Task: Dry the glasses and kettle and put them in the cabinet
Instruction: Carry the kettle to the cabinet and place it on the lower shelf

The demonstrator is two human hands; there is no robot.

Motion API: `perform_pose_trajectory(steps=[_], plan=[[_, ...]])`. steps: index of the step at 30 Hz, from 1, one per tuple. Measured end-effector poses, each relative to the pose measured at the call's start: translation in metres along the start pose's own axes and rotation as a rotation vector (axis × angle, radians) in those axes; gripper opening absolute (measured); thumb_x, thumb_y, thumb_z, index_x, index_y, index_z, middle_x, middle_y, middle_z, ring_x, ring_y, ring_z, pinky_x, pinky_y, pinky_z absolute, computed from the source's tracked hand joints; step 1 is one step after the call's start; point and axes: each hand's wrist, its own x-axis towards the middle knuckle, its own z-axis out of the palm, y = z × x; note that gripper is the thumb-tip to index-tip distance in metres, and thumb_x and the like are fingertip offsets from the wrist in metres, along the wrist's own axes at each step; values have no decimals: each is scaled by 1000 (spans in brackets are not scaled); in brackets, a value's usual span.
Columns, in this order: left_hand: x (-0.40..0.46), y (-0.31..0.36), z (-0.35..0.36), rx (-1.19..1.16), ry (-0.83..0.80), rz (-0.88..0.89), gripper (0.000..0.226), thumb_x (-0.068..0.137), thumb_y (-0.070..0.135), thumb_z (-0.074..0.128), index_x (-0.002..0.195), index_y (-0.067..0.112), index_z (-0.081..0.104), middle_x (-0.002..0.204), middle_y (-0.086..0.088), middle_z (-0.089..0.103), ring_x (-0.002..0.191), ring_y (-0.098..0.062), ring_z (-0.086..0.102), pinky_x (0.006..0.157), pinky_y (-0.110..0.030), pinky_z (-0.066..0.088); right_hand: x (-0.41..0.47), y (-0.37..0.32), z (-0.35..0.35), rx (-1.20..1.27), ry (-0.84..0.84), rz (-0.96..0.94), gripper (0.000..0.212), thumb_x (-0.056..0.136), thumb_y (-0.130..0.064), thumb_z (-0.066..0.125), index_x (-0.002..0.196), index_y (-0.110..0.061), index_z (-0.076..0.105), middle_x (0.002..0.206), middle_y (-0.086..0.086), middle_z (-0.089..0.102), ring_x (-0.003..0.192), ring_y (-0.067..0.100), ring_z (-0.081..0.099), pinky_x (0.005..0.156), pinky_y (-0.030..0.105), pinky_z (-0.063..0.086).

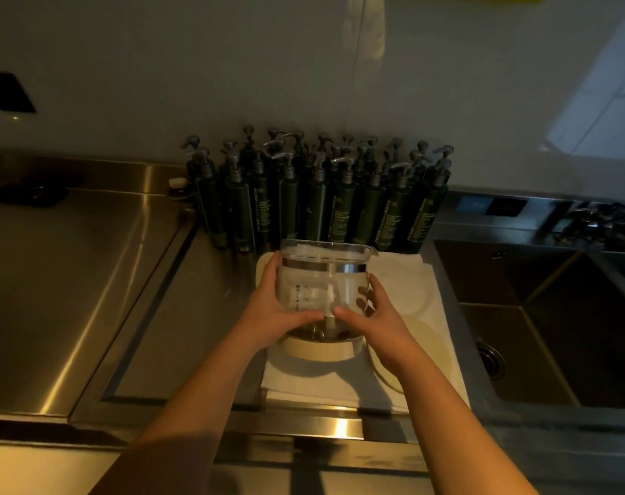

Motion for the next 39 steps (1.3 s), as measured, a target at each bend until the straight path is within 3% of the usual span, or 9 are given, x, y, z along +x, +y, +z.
perform_pose_trajectory(steps=[4, 9, 12, 15, 20, 23, 30, 34, 39], plan=[[7, -1, -1, 49, 21, 27, 124, 59, 25, 89, 150, 41, 6, 153, 9, 23, 135, -8, 25, 110, -41, 32, 7, 1, -9, -20, -101, -91, 89, 69, -18, 82, 138, -42, 30, 123, -29, 43, 109, -12, 45, 74, 7, 45], [9, -15, 2, 49, 49, -14, 135, 38, 52, 89, 147, 46, 9, 155, 8, 22, 142, -16, 25, 113, -52, 31, 16, 16, -12, -73, -130, -103, 92, 70, -6, 80, 131, -48, 25, 119, -35, 40, 97, -32, 42, 74, -2, 40], [4, -22, 11, 53, 83, -27, 136, 44, 36, 93, 148, 44, 6, 155, 7, 18, 142, -15, 24, 115, -47, 29, 19, 26, -11, -119, -122, -79, 97, 68, -8, 82, 136, -44, 24, 117, -35, 44, 101, -21, 46, 75, 3, 43], [-7, -32, 22, 32, 141, -5, 133, 50, 19, 94, 149, 40, 7, 155, 7, 15, 141, -13, 23, 115, -39, 27, 19, 39, -9, -146, -117, -61, 104, 63, -10, 85, 143, -37, 25, 126, -20, 52, 113, -4, 50, 84, 13, 44], [-20, -49, 30, -30, 168, -7, 135, 45, 26, 95, 146, 51, 8, 155, 10, 21, 142, -13, 26, 113, -51, 32, 12, 50, -5, -180, -109, -44, 109, 64, -2, 83, 146, -33, 19, 115, -28, 49, 105, -11, 47, 79, 5, 43], [-27, -54, 34, -22, 175, 1, 135, 47, 26, 95, 147, 48, 8, 155, 9, 21, 142, -11, 26, 114, -50, 31, 7, 54, -1, -203, -80, -24, 114, 65, 0, 82, 150, -29, 12, 111, -33, 42, 115, -5, 39, 84, 7, 42], [-34, -51, 39, -13, 164, 19, 132, 57, 17, 92, 151, 41, 1, 157, 4, 16, 144, -15, 21, 116, -48, 27, 2, 52, 5, -253, -40, -1, 118, 66, -6, 84, 152, -27, 6, 148, -3, 35, 135, 16, 32, 101, 24, 31], [-36, -49, 39, -8, 142, 5, 132, 59, 19, 91, 150, 43, -2, 158, 4, 14, 144, -16, 19, 116, -48, 25, -5, 51, -8, -311, -9, -2, 102, 74, -24, 80, 151, -32, 14, 156, -1, 26, 142, 23, 24, 110, 35, 26], [-34, -47, 40, -43, 137, -13, 129, 60, 16, 90, 151, 38, 2, 157, 2, 20, 142, -16, 25, 115, -38, 25, -9, 73, -47, -676, 250, 39, 70, 83, -34, 70, 144, -27, 36, 157, 4, 21, 142, 26, 22, 113, 43, 28]])
